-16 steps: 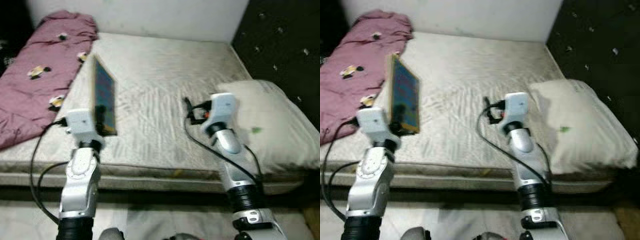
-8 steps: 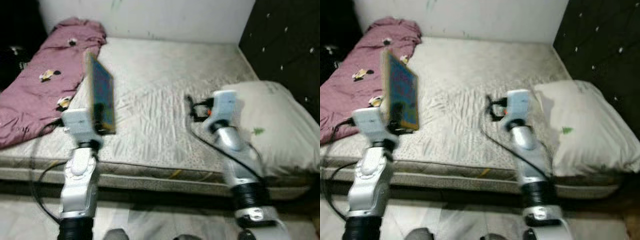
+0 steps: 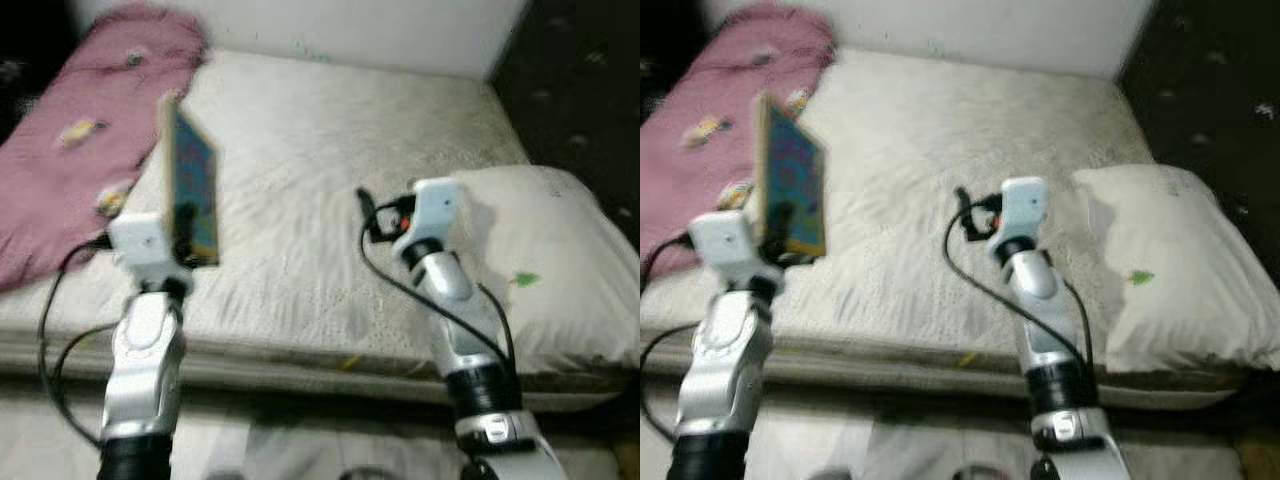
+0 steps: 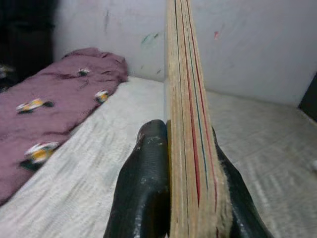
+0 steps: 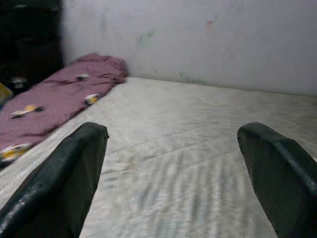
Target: Clean up the room
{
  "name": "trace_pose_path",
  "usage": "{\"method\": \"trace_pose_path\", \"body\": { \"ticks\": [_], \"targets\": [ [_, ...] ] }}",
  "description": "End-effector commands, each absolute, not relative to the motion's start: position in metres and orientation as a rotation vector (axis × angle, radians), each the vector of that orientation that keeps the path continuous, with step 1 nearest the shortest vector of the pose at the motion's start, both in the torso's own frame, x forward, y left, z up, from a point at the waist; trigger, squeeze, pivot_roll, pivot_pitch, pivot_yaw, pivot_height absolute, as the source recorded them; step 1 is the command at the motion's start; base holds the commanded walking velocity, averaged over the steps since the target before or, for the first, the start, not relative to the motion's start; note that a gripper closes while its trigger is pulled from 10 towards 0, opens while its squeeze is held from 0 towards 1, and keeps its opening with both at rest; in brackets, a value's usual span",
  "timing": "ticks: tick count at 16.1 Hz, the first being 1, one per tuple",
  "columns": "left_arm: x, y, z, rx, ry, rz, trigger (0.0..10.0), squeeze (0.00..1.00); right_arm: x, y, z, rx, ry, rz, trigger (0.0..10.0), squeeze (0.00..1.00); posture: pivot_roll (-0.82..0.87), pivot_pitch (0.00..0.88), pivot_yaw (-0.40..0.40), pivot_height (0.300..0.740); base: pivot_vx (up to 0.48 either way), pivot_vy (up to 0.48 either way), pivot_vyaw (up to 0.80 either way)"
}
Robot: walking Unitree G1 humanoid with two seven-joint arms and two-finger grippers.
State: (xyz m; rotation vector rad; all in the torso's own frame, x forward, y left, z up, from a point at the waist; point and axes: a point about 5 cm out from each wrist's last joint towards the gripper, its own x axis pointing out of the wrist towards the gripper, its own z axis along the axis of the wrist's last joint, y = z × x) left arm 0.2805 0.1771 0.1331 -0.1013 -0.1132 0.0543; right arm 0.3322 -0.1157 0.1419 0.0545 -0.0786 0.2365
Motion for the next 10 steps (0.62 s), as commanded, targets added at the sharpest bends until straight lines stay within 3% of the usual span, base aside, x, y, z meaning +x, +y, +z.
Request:
{"method": "trace_pose_path", "body": {
  "ticks": [1, 5, 10],
  "targets": [
    [0.283, 0.161, 0.142, -0.116, -0.157, -0.004, 10.0, 0.00, 0.333, -0.129, 0.142, 0.042, -0.076, 0.198, 10.0, 0.00, -0.03, 0.000, -0.053, 0.740, 0.334, 0.000, 0.00],
    [0.283, 0.159, 0.141, -0.119, -0.154, -0.008, 10.0, 0.00, 0.333, -0.129, 0.141, 0.043, -0.071, 0.196, 10.0, 0.00, -0.03, 0.000, -0.052, 0.740, 0.362, 0.000, 0.00],
    [0.284, 0.162, 0.132, -0.200, -0.066, 0.052, 10.0, 0.00, 0.333, -0.130, 0.141, 0.038, -0.066, 0.193, 10.0, 0.00, -0.03, 0.000, -0.052, 0.740, 0.000, 0.000, 0.00]
  ]
}}
